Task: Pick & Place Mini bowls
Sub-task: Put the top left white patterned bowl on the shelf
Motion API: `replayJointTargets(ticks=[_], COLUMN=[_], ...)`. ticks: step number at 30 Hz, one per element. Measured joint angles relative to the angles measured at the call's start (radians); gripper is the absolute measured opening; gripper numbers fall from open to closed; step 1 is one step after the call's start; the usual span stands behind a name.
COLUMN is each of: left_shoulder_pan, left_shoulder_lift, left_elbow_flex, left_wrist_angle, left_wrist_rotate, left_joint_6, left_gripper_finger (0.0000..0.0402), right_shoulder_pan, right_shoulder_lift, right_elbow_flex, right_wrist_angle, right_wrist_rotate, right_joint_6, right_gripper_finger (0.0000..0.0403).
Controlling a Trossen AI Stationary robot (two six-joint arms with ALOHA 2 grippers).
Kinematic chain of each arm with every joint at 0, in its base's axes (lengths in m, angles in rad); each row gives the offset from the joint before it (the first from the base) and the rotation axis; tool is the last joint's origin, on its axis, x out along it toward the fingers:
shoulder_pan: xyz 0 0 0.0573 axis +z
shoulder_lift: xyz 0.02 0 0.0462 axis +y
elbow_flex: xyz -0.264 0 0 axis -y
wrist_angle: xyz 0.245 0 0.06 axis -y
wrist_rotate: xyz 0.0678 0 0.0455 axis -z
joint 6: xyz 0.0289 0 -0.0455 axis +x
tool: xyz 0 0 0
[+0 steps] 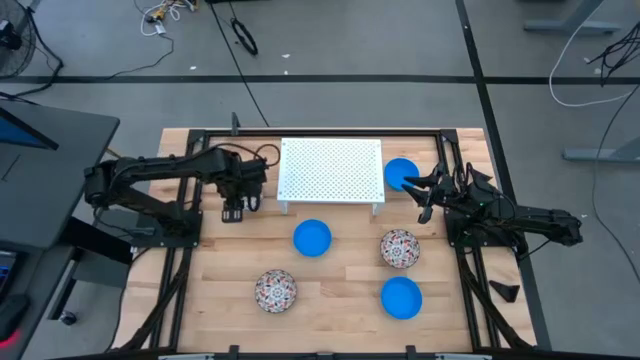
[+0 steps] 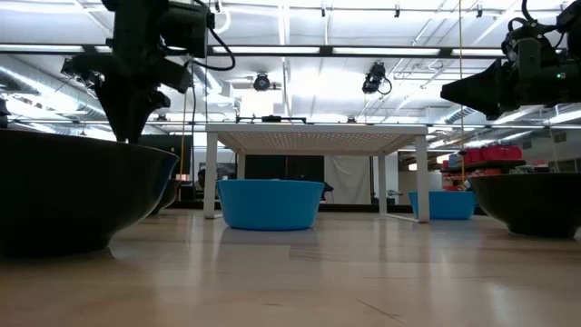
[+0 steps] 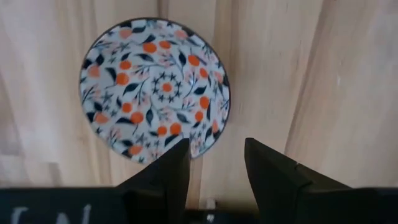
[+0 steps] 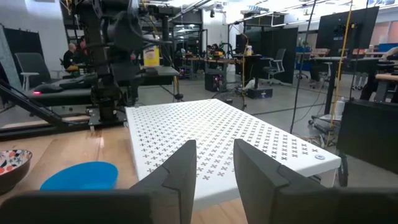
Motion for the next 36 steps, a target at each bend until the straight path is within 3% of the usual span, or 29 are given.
replayJointTargets(ticks=[26,36], left_shoulder_pan=[-0.074,-0.073], left_shoulder_lift=[0.000,0.000], left_elbow_flex=[-0.249,-0.279], left_wrist_angle=[0.309,0.335], left_wrist_rotate=[-0.005,-0.090], left_joint_6=[0.026,0.019], left_gripper_finger=[0.0158,0.0158], right_shoulder_pan=[0.000,0.000], right_shoulder_lift=[0.000,0.000], right_elbow_flex=[0.000,0.000], right_wrist_angle=[0.000,0.000], right_wrist_rotate=[0.000,0.000], right_joint_6=[0.000,0.000], right_gripper_finger=[0.0110,0.0110])
